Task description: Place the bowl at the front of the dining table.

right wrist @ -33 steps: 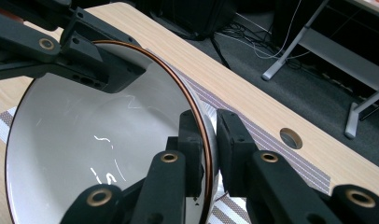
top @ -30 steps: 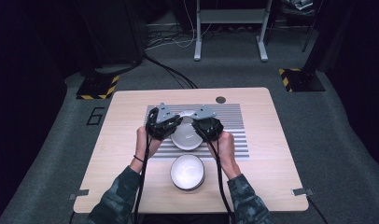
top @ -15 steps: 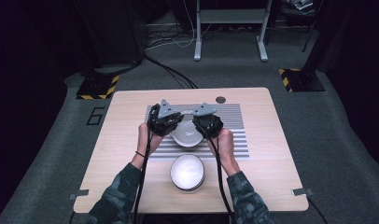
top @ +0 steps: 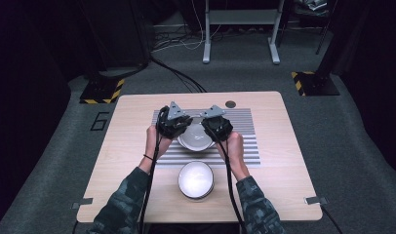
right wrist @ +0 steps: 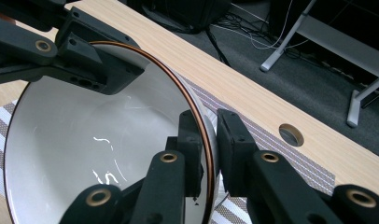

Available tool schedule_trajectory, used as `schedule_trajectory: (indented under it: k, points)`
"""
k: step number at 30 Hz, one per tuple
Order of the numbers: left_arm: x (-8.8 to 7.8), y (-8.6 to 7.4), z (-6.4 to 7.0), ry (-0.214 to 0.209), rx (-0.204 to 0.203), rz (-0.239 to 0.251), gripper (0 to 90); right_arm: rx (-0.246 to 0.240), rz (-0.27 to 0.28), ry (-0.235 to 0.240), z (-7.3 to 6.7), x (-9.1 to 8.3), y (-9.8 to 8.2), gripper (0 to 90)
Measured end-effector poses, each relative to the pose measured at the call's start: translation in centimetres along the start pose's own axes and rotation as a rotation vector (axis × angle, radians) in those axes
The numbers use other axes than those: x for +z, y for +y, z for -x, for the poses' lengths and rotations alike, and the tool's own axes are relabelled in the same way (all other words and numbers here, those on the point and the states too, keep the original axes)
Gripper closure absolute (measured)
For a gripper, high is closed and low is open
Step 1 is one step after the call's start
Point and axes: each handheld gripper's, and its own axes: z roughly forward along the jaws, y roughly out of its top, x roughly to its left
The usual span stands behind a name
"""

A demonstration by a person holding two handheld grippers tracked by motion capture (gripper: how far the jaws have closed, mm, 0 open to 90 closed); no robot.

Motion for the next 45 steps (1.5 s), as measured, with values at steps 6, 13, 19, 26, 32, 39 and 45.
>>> schedule_trajectory:
  k: [6, 13, 19, 26, 32, 39, 45]
  points:
    - [0.6, 0.0, -0.2, -0.002, -0.008, -0.004, 80.1, 0.006, -0.010, -0.001, 0.2, 0.5, -0.1, 80.3]
    - [1.1, -0.1, -0.5, -0.001, -0.010, -0.012, 80.0, 0.006, -0.017, -0.006, 0.3, 1.1, -0.1, 80.3]
    - [1.6, -0.4, -0.8, -0.003, -0.015, -0.024, 79.8, 0.012, -0.027, -0.004, 0.4, 1.7, -0.3, 80.4]
    - [2.2, -0.5, -1.0, -0.003, -0.021, -0.035, 79.7, 0.020, -0.039, -0.004, 0.4, 2.3, -0.4, 80.4]
    - [2.9, -0.7, -1.3, -0.005, -0.030, -0.047, 79.5, 0.030, -0.053, -0.006, 0.5, 3.0, -0.5, 80.5]
    - [4.0, -1.3, -1.9, -0.012, -0.036, -0.070, 79.3, 0.032, -0.078, -0.010, 0.5, 4.2, -0.8, 80.5]
    - [4.4, -1.4, -2.1, -0.006, -0.040, -0.076, 79.4, 0.034, -0.078, -0.008, 0.6, 4.8, -1.0, 80.4]
